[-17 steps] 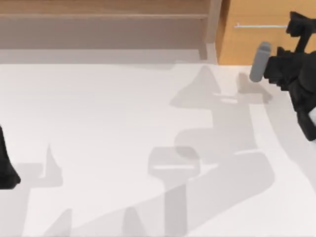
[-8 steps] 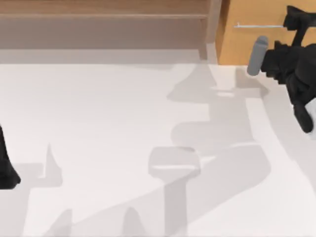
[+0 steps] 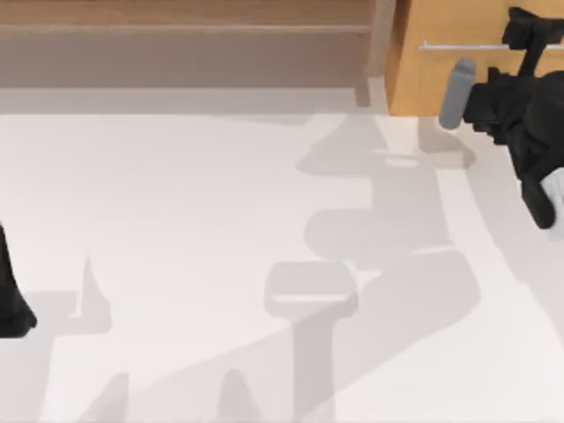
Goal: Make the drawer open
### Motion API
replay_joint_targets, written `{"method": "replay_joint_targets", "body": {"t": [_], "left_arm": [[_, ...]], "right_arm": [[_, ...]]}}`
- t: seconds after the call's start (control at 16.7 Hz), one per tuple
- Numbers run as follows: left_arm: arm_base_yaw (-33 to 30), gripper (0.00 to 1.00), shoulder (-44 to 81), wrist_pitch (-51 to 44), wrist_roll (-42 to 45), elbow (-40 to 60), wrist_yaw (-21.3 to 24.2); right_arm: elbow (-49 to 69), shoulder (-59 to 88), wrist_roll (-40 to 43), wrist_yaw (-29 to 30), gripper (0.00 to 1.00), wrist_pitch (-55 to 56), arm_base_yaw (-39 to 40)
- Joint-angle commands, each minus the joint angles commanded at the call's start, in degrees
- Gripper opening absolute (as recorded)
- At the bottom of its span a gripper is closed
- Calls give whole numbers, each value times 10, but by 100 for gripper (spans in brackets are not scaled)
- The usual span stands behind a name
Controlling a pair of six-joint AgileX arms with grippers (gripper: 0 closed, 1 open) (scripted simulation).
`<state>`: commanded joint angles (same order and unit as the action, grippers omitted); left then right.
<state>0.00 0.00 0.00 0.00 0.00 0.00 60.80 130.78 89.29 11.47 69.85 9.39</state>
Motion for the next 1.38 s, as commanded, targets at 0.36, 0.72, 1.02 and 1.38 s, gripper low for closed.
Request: {"method": "replay_joint_targets", "body": {"t": [0.36, 0.72, 1.02, 1.38], "left_arm": [[0, 100, 0, 0, 0, 0, 0], [0, 100, 0, 0, 0, 0, 0], [0, 100, 0, 0, 0, 0, 0], [0, 100, 0, 0, 0, 0, 0]], "right_arm": [[0, 0, 0, 0, 40, 0, 0], [0, 0, 0, 0, 0, 0, 0], [0, 0, 0, 0, 0, 0, 0], [-24, -15, -4, 4, 0, 13, 4]]}}
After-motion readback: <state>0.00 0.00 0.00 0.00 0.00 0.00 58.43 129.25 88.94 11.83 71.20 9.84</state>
